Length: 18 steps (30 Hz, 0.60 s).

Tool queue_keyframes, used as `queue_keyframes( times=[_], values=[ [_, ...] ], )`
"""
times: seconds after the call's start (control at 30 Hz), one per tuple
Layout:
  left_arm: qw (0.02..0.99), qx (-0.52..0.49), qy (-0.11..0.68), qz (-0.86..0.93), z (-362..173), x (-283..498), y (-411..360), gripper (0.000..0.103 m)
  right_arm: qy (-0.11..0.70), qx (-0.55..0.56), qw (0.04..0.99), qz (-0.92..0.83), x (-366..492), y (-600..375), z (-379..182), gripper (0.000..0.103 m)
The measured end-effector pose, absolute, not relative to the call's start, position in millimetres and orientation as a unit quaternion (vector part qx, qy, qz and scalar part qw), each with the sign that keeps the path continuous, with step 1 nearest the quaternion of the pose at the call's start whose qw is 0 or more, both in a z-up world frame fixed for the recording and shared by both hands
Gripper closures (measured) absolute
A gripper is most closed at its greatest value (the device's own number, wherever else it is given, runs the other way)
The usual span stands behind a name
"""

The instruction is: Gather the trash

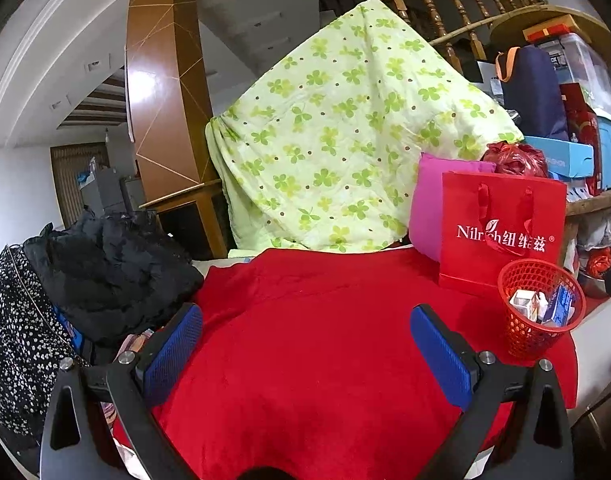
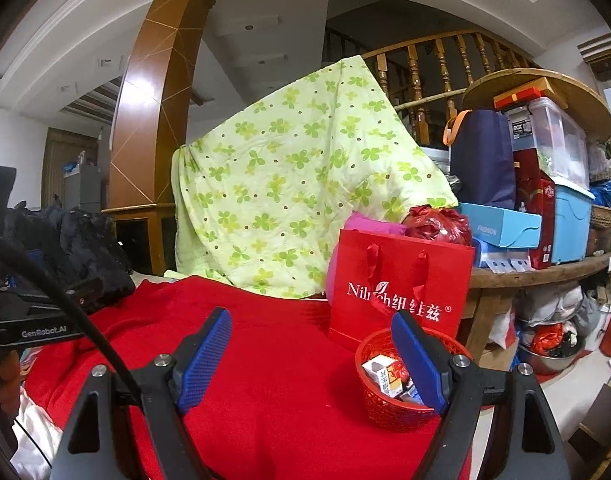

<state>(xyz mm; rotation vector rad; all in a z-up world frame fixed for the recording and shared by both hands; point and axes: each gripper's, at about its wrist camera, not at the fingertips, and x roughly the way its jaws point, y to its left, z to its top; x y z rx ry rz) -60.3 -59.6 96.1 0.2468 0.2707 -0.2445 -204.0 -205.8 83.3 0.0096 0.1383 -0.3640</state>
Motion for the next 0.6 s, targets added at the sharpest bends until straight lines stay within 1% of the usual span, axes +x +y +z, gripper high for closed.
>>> queue_keyframes(
  times=[0.6],
  values=[
    [0.973,0.131,0.13,-0.138,102.5,-73.5,-61.8,0.0,0.069,0.012,0.979,-0.193,-215.4,-217.8,85.5,0.018]
  ],
)
